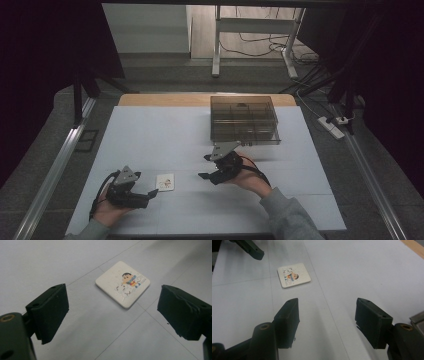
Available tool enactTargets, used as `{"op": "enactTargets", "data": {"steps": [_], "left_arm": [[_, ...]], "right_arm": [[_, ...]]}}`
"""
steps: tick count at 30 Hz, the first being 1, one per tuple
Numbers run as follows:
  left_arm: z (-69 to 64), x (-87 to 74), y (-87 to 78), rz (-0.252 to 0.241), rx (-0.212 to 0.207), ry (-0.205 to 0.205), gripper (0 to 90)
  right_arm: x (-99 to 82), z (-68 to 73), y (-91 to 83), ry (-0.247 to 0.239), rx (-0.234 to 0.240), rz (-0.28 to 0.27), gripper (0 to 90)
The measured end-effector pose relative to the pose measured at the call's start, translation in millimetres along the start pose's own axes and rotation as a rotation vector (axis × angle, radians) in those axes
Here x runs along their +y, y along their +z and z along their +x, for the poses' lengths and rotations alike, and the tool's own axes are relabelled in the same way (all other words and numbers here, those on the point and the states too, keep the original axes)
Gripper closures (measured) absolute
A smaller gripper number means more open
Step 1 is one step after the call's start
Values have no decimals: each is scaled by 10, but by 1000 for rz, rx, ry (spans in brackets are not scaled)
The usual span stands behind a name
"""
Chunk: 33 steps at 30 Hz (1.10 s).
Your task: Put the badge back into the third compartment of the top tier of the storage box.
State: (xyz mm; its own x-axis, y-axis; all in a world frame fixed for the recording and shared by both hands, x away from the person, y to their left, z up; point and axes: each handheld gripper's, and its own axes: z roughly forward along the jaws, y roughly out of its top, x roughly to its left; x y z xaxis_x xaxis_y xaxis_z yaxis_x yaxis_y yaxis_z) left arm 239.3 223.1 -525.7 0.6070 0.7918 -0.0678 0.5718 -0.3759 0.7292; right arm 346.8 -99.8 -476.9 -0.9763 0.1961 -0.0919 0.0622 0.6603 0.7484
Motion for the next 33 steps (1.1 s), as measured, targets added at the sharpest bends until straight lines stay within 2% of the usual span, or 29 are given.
{"op": "enactTargets", "data": {"steps": [13, 23, 33], "left_arm": [[-7, 2, 7, 4, -5, -2, 102], [-2, 1, 15, 10, -6, -1, 93], [-7, -2, 1, 20, -6, 6, 81]], "right_arm": [[136, 57, 222, -17, 47, 38, 317], [231, 66, 451, -9, 75, 74, 267], [321, 113, 643, -37, 118, 101, 234]]}}
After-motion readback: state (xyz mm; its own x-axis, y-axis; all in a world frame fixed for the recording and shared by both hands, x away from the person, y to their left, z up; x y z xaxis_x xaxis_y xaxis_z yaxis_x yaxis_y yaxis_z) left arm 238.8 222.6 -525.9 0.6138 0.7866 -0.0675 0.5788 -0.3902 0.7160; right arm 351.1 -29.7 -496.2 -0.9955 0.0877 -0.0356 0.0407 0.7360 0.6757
